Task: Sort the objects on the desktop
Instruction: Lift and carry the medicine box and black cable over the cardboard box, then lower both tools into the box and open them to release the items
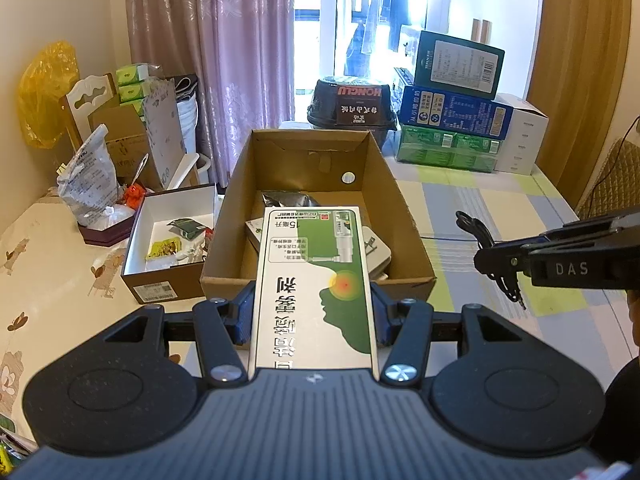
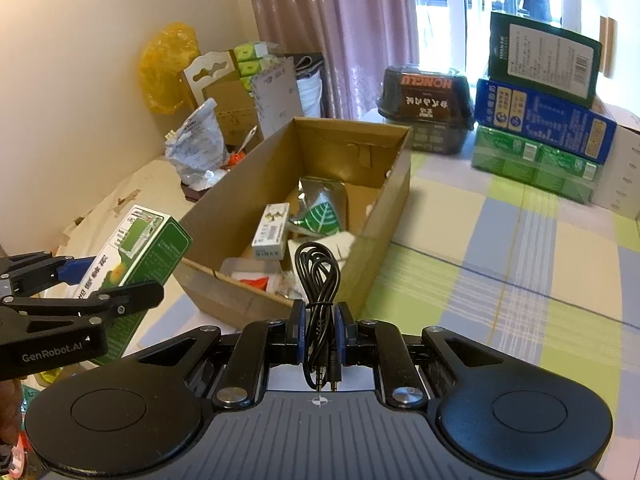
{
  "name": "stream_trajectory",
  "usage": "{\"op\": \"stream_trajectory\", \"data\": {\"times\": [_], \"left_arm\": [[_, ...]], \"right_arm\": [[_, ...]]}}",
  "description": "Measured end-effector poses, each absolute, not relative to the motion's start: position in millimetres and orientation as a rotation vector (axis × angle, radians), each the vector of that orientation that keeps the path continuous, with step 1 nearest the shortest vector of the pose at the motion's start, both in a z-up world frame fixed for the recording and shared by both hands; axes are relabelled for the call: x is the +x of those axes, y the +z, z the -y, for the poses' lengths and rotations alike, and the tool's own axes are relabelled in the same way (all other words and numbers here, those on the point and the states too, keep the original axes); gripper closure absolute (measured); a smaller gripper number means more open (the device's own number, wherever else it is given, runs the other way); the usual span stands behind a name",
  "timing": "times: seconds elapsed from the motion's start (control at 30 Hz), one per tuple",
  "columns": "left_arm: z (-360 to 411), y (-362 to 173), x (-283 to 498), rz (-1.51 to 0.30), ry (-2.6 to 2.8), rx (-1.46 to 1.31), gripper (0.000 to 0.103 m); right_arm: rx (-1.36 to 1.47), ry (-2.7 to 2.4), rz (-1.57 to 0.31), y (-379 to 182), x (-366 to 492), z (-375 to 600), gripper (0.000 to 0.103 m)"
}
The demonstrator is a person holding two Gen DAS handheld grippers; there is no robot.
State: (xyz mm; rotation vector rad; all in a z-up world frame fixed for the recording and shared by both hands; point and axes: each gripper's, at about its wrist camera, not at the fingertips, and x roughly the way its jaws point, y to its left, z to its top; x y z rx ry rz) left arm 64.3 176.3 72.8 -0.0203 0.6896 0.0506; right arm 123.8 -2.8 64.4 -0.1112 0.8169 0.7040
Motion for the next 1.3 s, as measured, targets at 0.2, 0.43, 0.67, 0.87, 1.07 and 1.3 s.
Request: {"op": "stream_trajectory", "data": {"times": [0.2, 0.43, 0.67, 0.87, 1.07, 1.3], "left_arm": [[-180, 74, 76, -0.692, 0.041, -0.01, 0.053], [-183, 73, 87, -0.7, 0.027, -0.005, 0.053], [-186, 72, 97, -0.708, 0.022, 0.006, 0.053], [-189, 74, 107, -0.71, 0.022, 0.018, 0.053], [-194, 76, 117, -0.712, 0.02, 0.036, 0.053], [-201, 76, 128, -0.72, 0.019, 0.049, 0.053]], "right_arm": [[-0.11, 0.721, -0.814, 67, 132, -10, 0.092], [-0.108, 0.732, -0.818, 65, 139, -19, 0.092], [-0.104, 0.738, -0.82, 65, 149, -26, 0.092], [-0.107, 0.743, -0.815, 66, 158, -35, 0.092], [-0.108, 0.749, -0.812, 67, 168, -41, 0.092], [-0.111, 0.753, -0.815, 65, 177, -48, 0.092]]}}
